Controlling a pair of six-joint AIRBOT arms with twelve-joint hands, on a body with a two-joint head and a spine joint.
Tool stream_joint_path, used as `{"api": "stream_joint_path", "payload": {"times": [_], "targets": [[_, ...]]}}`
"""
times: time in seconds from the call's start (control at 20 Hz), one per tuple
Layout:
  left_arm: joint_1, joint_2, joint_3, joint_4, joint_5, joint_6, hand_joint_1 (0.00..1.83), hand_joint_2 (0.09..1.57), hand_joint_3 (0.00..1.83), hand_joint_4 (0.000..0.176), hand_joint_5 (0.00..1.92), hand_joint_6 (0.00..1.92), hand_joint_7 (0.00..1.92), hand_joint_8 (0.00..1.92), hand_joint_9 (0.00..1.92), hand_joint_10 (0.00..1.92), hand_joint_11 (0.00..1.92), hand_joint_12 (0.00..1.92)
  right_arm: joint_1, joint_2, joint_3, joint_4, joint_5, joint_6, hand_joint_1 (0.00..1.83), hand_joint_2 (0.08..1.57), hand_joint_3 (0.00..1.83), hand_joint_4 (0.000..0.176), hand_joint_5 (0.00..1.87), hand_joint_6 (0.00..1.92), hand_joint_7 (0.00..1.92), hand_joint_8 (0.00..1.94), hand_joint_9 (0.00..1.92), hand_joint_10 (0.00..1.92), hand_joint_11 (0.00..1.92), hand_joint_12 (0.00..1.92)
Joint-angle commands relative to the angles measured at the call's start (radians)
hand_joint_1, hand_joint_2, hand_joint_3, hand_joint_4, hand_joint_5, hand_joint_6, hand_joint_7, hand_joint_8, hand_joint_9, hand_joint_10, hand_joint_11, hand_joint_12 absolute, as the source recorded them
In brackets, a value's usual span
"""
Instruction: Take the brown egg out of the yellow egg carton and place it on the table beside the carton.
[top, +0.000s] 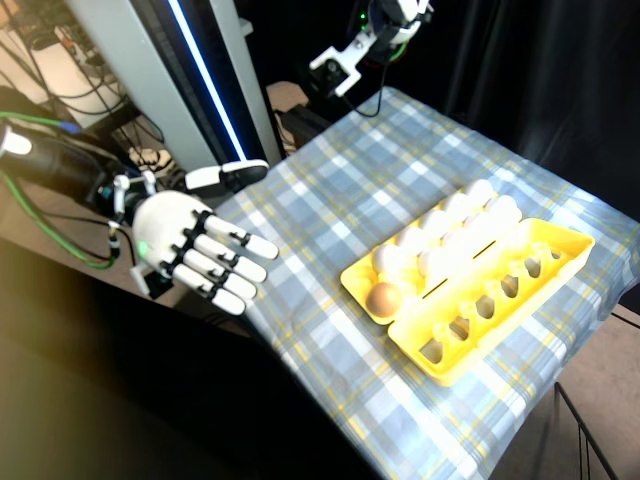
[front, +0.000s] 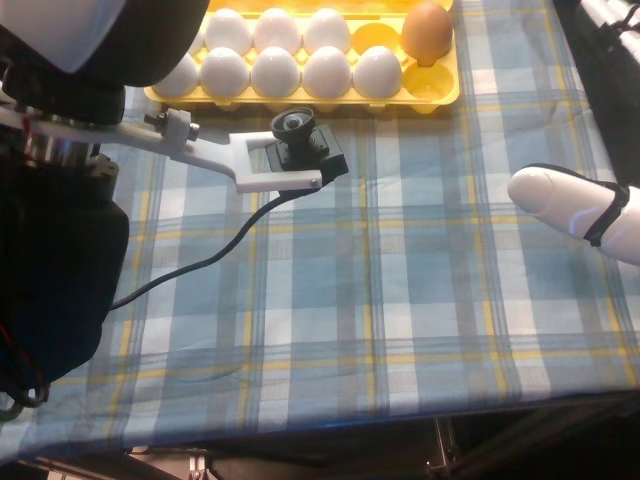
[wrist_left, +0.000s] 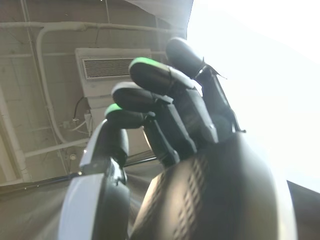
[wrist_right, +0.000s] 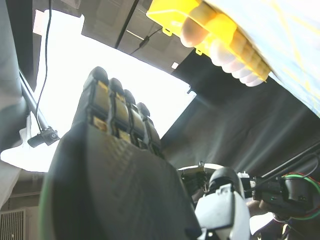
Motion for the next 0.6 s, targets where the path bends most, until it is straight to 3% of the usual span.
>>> {"api": "stream_joint_path", "payload": {"times": [0.0,0.2,0.25,0.35,0.5,0.55], "targets": [[-0.022,-0.013,-0.008,0.037,-0.082,-0.012,0.86,1.27,0.0,0.0,1.01,1.34,1.01,1.26,0.85,1.12,0.71,0.83,0.007,0.001,0.001,-0.037,0.12,0.006,0.0,0.74,0.01,0.037,0.11,0.0,0.17,0.01,0.19,0.0,0.15,0.17],[-0.022,-0.013,-0.007,0.037,-0.082,-0.012,0.88,1.29,0.0,0.0,0.97,1.44,1.05,1.23,0.95,0.96,0.8,0.71,0.007,0.001,0.003,-0.037,0.12,0.006,0.0,0.84,0.01,0.038,0.1,0.0,0.16,0.0,0.19,0.0,0.2,0.14],[-0.022,-0.013,-0.007,0.037,-0.082,-0.012,0.9,1.3,0.0,0.0,0.92,1.45,1.06,1.23,0.99,1.01,0.85,0.74,0.007,0.001,0.002,-0.038,0.12,0.006,0.0,0.88,0.01,0.027,0.1,0.0,0.16,0.0,0.18,0.0,0.2,0.12],[-0.022,-0.013,-0.007,0.037,-0.082,-0.012,0.89,1.3,0.0,0.0,0.9,1.45,1.04,1.21,0.98,1.01,0.86,0.74,0.006,0.001,0.002,-0.038,0.12,0.006,0.0,0.88,0.0,0.034,0.08,0.0,0.15,0.0,0.17,0.0,0.19,0.11],[-0.022,-0.013,-0.007,0.037,-0.082,-0.012,0.86,1.29,0.0,0.0,0.98,1.35,1.07,1.11,0.97,0.97,0.82,0.81,0.006,0.001,0.006,-0.038,0.119,0.006,0.0,0.89,0.0,0.016,0.06,0.0,0.14,0.0,0.13,0.0,0.15,0.09],[-0.021,-0.012,-0.007,0.037,-0.082,-0.012,0.9,1.27,0.0,0.0,1.0,1.34,1.1,1.12,0.99,0.95,0.81,0.77,0.006,0.004,0.013,-0.041,0.114,0.014,0.0,0.89,0.0,0.0,0.05,0.0,0.14,0.0,0.09,0.0,0.11,0.07]]}}
